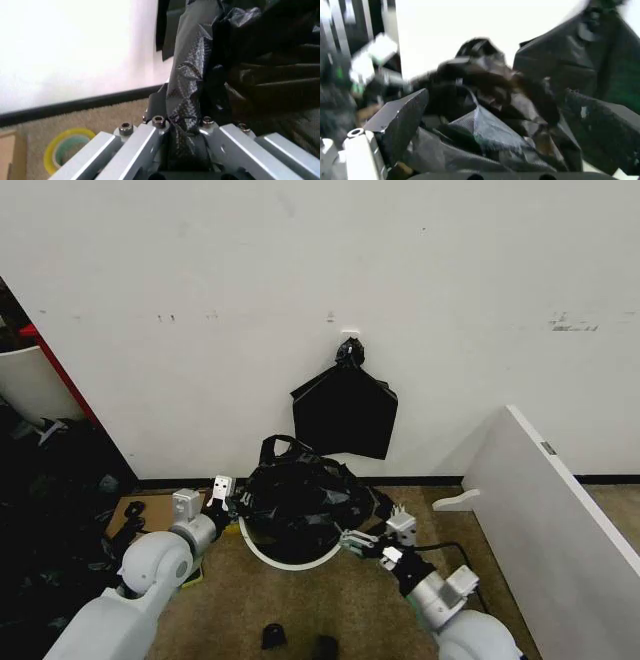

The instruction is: Place the garbage bag over the trash bin.

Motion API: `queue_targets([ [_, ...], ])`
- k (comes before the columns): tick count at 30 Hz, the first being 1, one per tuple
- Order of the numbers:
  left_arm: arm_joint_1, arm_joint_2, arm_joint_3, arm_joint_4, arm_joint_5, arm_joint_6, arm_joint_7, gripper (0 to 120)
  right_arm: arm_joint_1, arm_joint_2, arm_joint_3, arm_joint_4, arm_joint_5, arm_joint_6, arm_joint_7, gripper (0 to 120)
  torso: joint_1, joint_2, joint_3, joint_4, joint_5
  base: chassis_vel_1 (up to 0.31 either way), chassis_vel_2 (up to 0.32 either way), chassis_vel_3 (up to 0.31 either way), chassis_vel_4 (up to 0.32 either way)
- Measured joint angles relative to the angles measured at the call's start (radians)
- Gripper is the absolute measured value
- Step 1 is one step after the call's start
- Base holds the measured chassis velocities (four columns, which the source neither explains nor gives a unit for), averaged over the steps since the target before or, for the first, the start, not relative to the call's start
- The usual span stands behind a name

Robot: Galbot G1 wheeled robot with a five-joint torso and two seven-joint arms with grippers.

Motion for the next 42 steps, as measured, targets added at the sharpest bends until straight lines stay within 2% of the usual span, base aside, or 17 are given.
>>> queue_targets([
  [8, 0.003, -0.019, 0.007, -0.001, 0.051, -0.043, 0.002, 1, 0.123, -0.017, -0.092, -0.040, -0.074, -0.113, -0.012, 98, 0.000, 0.000, 0.000, 0.0001, 0.0002, 0.000, 0.000, 0.000, 0.000],
  [12, 0.004, -0.028, 0.007, 0.000, 0.059, -0.049, 0.002, 1, 0.162, -0.034, -0.109, -0.049, -0.058, -0.165, -0.015, 84, 0.000, 0.000, 0.000, 0.0000, 0.0001, 0.000, 0.000, 0.000, 0.000],
  [15, 0.006, -0.032, 0.007, 0.000, 0.062, -0.051, 0.001, 1, 0.160, -0.045, -0.107, -0.052, -0.032, -0.170, -0.015, 72, 0.000, 0.000, 0.000, 0.0000, 0.0001, 0.000, 0.000, 0.000, 0.000],
  [16, 0.006, -0.032, 0.007, 0.000, 0.062, -0.051, 0.001, 1, 0.160, -0.045, -0.107, -0.052, -0.032, -0.170, -0.015, 72, 0.000, 0.000, 0.000, 0.0000, 0.0001, 0.000, 0.000, 0.000, 0.000],
  [19, 0.005, -0.033, 0.006, 0.002, 0.063, -0.053, -0.003, 1, 0.143, -0.056, -0.093, -0.053, -0.022, -0.155, -0.032, 59, 0.000, 0.000, 0.000, -0.0001, 0.0002, 0.000, 0.000, 0.000, 0.000],
  [21, 0.003, -0.034, 0.003, 0.005, 0.061, -0.053, -0.005, 1, 0.126, -0.065, -0.069, -0.054, -0.026, -0.124, -0.072, 49, 0.000, 0.000, 0.000, -0.0001, 0.0000, 0.000, 0.000, 0.000, 0.000],
  [23, 0.003, -0.034, 0.002, 0.005, 0.061, -0.053, -0.006, 1, 0.122, -0.067, -0.063, -0.056, -0.028, -0.115, -0.083, 48, 0.000, 0.000, 0.000, -0.0001, 0.0001, 0.000, 0.000, 0.000, 0.000],
  [26, 0.003, -0.035, 0.000, 0.005, 0.059, -0.053, -0.006, 1, 0.101, -0.077, -0.024, -0.073, -0.049, -0.054, -0.149, 34, 0.000, 0.000, 0.000, -0.0001, 0.0001, 0.000, 0.000, 0.000, 0.000],
  [27, 0.003, -0.035, 0.000, 0.005, 0.058, -0.053, -0.006, 1, 0.100, -0.077, -0.021, -0.075, -0.051, -0.048, -0.154, 34, 0.000, 0.000, 0.000, -0.0001, 0.0001, 0.000, 0.000, 0.000, 0.000],
  [29, 0.008, -0.041, -0.001, 0.000, 0.058, -0.052, -0.007, 1, 0.081, -0.084, 0.019, -0.096, -0.074, 0.035, -0.230, 20, 0.000, 0.000, 0.000, 0.0000, 0.0002, 0.000, 0.000, 0.000, 0.000],
  [31, 0.009, -0.042, -0.002, -0.002, 0.057, -0.052, -0.007, 1, 0.075, -0.086, 0.033, -0.102, -0.078, 0.060, -0.258, 18, 0.000, 0.000, 0.000, 0.0000, 0.0001, 0.000, 0.000, 0.000, 0.000],
  [34, 0.011, -0.044, -0.008, -0.011, 0.051, -0.048, -0.009, 1, 0.053, -0.094, 0.080, -0.123, -0.092, 0.138, -0.347, 4, 0.000, 0.000, 0.000, -0.0001, 0.0001, 0.000, 0.000, 0.000, 0.000],
  [36, 0.011, -0.044, -0.012, -0.017, 0.040, -0.045, -0.013, 1, 0.042, -0.097, 0.106, -0.137, -0.079, 0.196, -0.419, 0, 0.000, 0.000, 0.000, 0.0000, 0.0001, 0.000, 0.000, 0.000, 0.000],
  [39, 0.007, -0.040, -0.021, -0.029, 0.008, -0.027, -0.024, 1, 0.034, -0.095, 0.162, -0.174, -0.032, 0.332, -0.619, 0, 0.000, 0.000, 0.000, 0.0000, 0.0002, 0.000, 0.000, 0.000, 0.000],
  [40, 0.007, -0.040, -0.021, -0.029, 0.008, -0.027, -0.024, 1, 0.034, -0.095, 0.162, -0.174, -0.032, 0.332, -0.619, 0, 0.000, 0.000, 0.000, 0.0000, 0.0002, 0.000, 0.000, 0.000, 0.000],
  [42, 0.006, -0.037, -0.027, -0.038, -0.010, -0.012, -0.027, 1, 0.034, -0.088, 0.197, -0.202, -0.030, 0.405, -0.730, 0, 0.000, 0.000, 0.000, 0.0000, 0.0001, 0.000, 0.000, 0.000, 0.000],
])
